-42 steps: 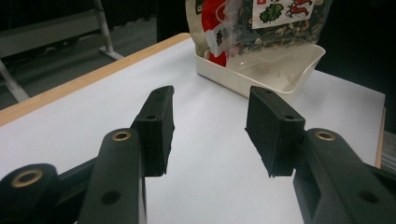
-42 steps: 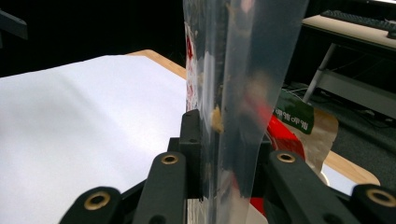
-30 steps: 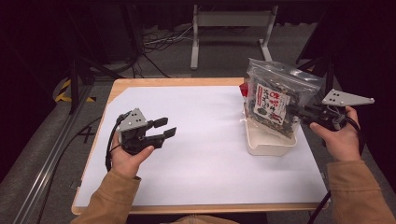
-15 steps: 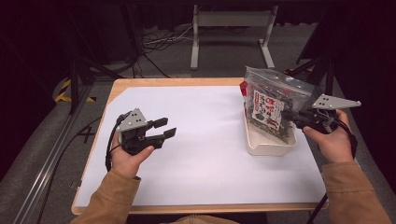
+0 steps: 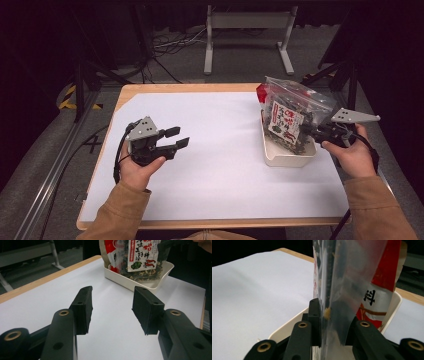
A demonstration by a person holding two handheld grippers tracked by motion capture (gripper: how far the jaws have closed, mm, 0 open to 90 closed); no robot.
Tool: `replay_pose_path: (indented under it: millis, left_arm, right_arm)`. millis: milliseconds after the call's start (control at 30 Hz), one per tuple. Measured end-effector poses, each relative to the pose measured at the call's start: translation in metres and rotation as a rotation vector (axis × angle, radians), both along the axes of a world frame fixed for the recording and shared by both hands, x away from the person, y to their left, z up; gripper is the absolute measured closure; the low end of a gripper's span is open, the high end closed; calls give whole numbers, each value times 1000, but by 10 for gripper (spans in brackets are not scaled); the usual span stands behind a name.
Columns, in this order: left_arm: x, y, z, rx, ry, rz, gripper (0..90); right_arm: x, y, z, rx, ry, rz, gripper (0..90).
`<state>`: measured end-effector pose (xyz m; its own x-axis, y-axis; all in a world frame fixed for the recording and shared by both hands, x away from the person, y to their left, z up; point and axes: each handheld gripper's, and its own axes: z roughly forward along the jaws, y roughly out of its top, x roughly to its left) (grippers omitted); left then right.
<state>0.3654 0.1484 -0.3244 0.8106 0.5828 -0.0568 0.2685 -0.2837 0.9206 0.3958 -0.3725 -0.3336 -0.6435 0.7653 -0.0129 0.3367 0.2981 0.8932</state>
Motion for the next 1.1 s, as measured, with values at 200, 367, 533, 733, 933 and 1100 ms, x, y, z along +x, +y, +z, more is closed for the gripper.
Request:
replay_pose_path:
  millis: [200, 367, 533, 733, 933, 1100]
  left_arm:
    - [0, 0, 0, -2, 1, -1, 508]
    - [1, 1, -1, -4, 10, -2, 503]
    - [0, 4, -2, -4, 10, 1, 496]
    - [-4, 14, -3, -14, 20, 18, 483]
    - [-10, 22, -4, -9, 19, 27, 475]
    - [-16, 31, -5, -6, 9, 33, 470]
  right_arm:
    - [-1, -3, -5, 19, 21, -14, 753]
    - [-2, -6, -6, 37, 18, -23, 747]
    - [-4, -6, -5, 51, 8, -34, 715]
    - [-14, -6, -3, 71, -22, -63, 467]
    - [-28, -5, -2, 81, -45, -60, 371]
    - [-42, -2, -2, 60, -60, -58, 352]
